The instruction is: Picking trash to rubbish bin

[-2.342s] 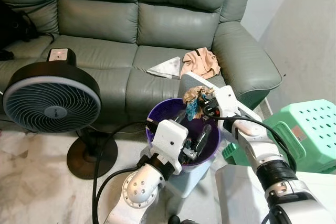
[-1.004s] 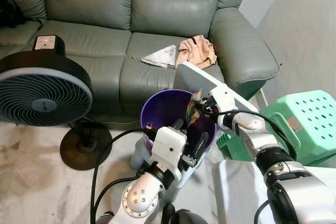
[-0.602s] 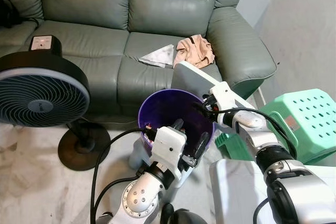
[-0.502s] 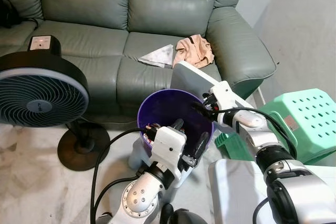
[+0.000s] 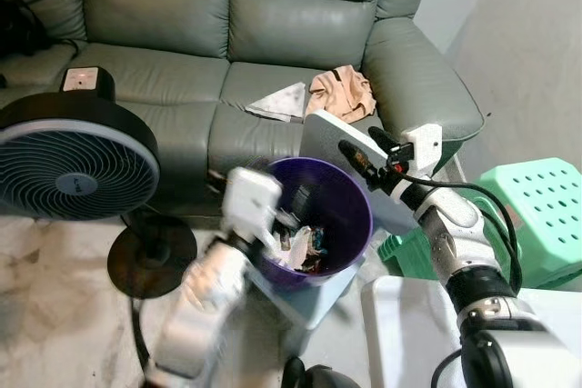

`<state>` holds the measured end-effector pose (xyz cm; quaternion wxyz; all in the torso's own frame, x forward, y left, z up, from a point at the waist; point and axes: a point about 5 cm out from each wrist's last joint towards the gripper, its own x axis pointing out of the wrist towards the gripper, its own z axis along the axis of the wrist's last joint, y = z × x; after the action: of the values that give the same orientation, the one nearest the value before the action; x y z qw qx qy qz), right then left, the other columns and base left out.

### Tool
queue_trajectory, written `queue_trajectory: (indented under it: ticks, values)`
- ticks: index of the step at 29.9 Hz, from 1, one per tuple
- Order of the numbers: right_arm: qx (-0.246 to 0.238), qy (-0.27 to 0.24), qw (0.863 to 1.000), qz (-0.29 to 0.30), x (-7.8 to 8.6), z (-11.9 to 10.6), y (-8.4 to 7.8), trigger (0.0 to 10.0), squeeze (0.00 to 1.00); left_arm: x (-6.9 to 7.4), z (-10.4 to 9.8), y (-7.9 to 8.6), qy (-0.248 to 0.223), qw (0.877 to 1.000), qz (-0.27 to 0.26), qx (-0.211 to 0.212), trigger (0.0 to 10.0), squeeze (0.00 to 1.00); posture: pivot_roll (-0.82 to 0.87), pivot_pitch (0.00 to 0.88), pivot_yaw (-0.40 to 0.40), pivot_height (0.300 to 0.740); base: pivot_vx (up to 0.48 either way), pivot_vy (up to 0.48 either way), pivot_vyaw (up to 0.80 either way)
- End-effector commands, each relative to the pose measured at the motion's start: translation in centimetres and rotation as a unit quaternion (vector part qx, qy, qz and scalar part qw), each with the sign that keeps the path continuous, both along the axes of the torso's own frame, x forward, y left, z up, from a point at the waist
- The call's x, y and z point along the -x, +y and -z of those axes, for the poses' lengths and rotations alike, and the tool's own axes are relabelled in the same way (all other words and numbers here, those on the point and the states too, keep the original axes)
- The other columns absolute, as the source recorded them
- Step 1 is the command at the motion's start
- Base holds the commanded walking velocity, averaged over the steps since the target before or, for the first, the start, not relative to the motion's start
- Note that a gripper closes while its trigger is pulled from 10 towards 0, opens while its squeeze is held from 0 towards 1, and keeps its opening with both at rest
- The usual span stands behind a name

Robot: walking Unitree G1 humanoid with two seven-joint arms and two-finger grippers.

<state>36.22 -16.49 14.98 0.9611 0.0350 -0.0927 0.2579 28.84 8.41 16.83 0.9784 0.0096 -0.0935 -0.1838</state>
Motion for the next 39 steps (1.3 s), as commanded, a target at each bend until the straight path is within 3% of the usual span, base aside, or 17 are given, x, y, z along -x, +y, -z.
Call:
queue_trajectory:
  ticks: [1, 5, 10, 12, 17, 39]
  values:
    - [-0.017, -0.021, 0.999, 0.038, 0.3, -0.5, -1.1, 10.0, 0.00, -0.7, 0.1, 0.4, 0.007, 1.000, -0.005, 0.008, 10.0, 0.00, 0.07, 0.084, -0.104, 0.740, 0.000, 0.000, 0.00]
    - [-0.044, -0.039, 0.994, 0.095, 0.8, -0.7, -2.2, 10.0, 0.00, -2.4, -0.9, 2.2, 0.000, 0.999, -0.040, 0.029, 10.0, 0.00, 0.06, 0.059, -0.085, 0.740, 0.000, 0.000, 0.00]
    - [-0.051, -0.050, 0.989, 0.133, 1.5, -0.6, -2.9, 10.0, 0.00, -3.6, -1.3, 3.5, -0.003, 0.997, -0.068, 0.043, 10.0, 0.00, 0.06, 0.048, -0.079, 0.740, 0.000, 0.000, 0.00]
    - [-0.063, -0.050, 0.981, 0.177, 2.7, -0.2, -3.6, 10.0, 0.00, -4.7, -1.8, 4.8, -0.003, 0.995, -0.081, 0.049, 10.0, 0.00, 0.03, 0.031, -0.048, 0.740, 0.000, 0.000, 0.00]
    - [-0.066, -0.043, 0.974, 0.212, 3.9, 0.2, -3.9, 10.0, 0.00, -5.6, -1.9, 5.6, 0.006, 0.995, -0.081, 0.058, 10.0, 0.00, 0.01, 0.022, -0.032, 0.740, 0.000, 0.049, 0.00]
    - [-0.057, -0.006, 0.973, 0.224, 4.9, 0.6, -3.3, 10.0, 0.00, -6.3, -1.3, 6.1, 0.007, 0.995, -0.083, 0.062, 10.0, 0.00, 0.02, 0.000, -0.053, 0.740, 0.000, 0.415, 0.00]
